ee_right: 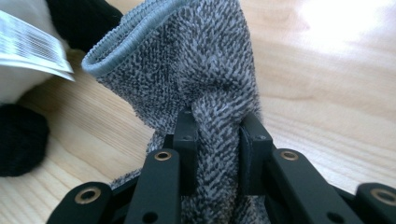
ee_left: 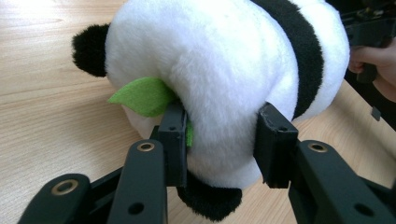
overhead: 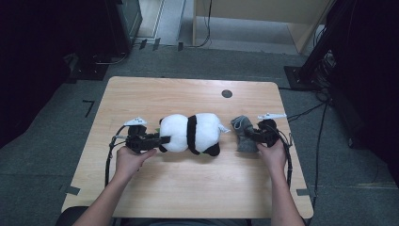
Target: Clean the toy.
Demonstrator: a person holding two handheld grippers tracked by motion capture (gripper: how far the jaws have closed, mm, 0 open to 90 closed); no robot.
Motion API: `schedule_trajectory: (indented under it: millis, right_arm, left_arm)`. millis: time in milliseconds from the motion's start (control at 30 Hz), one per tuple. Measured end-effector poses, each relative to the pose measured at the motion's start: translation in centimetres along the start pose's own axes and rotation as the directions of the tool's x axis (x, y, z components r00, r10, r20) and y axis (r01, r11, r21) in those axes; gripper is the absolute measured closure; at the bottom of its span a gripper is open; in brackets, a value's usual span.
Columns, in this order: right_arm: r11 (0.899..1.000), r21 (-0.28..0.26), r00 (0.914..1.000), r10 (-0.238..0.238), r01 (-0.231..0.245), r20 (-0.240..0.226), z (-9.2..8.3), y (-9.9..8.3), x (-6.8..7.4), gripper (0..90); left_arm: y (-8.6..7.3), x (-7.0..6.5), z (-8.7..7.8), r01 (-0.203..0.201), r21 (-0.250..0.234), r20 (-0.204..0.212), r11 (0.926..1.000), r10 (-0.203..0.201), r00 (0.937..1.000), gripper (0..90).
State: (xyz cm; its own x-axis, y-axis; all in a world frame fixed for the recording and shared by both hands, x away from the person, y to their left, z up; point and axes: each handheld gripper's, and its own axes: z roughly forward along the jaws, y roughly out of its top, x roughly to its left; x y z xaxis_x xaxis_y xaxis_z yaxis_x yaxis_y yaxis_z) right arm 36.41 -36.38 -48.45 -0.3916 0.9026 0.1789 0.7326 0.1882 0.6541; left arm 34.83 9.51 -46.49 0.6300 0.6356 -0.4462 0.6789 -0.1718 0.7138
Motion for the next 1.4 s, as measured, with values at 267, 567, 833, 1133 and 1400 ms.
schedule_trajectory:
  millis: [267, 567, 833, 1133, 1400]
  right_arm:
    - [1.000, -0.006, 0.9999, 0.005, -0.005, 0.015, 0.6, -0.1, -0.3, 49.1]
    - [0.984, -0.177, 0.9972, -0.003, -0.010, -0.074, -2.6, 0.9, 1.1, 22.3]
    - [0.984, -0.165, 0.9832, -0.100, 0.075, -0.152, -2.3, 1.4, 4.3, 18.2]
    - [0.976, -0.178, 0.9643, -0.164, 0.128, -0.208, -1.9, 1.8, 7.0, 3.9]
    - [0.972, -0.153, 0.9367, -0.213, 0.176, -0.278, 0.0, 2.1, 10.0, 0.0]
  left_arm:
    - [0.0, 0.1, 0.0, -0.002, 0.002, 0.001, 1.0000, 0.002, 1.0000, 59.8]
    - [0.0, 0.0, 0.0, 0.001, 0.000, 0.001, 1.0000, -0.001, 1.0000, 60.1]
    - [0.0, 0.0, 0.0, -0.001, 0.002, 0.000, 1.0000, 0.001, 1.0000, 60.2]
    - [0.0, 0.0, 0.0, -0.002, 0.003, 0.000, 1.0000, 0.002, 1.0000, 60.2]
    - [0.0, 0.0, 0.0, -0.001, 0.002, 0.001, 1.0000, 0.001, 1.0000, 60.2]
